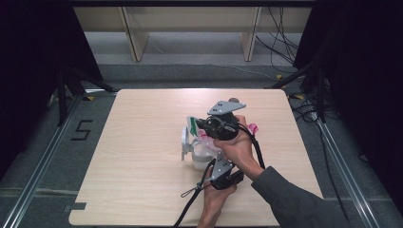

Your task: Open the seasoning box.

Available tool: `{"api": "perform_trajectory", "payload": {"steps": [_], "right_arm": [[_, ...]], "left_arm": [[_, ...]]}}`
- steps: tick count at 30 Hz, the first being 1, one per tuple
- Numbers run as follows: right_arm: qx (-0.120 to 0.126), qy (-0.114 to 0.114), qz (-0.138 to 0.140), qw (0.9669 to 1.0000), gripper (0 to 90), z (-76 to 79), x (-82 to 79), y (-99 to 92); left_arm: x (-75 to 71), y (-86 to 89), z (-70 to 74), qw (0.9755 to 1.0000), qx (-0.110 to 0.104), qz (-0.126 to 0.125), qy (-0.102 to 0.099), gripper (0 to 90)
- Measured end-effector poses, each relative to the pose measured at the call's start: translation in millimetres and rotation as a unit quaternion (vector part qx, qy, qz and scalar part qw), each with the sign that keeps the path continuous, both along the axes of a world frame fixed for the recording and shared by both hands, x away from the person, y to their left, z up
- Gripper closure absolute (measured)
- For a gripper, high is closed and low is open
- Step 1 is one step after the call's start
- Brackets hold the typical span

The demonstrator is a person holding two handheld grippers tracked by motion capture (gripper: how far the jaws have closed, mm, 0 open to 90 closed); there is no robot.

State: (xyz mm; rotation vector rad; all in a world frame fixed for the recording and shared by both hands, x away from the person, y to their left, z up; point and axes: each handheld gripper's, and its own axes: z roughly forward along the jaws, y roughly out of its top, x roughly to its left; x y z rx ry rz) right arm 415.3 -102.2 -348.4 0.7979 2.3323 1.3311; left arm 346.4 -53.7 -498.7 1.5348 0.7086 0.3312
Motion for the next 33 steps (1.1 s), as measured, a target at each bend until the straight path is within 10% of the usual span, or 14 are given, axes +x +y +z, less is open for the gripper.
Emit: {"api": "perform_trajectory", "payload": {"steps": [33], "right_arm": [[0.000, 0.005, 0.007, 1.0000, 89.5, 1.8, 1.7, 0.4]], "left_arm": [[-0.9, 0.7, 0.6, 1.0000, 0.003, 0.000, -0.005, 73.7]]}}
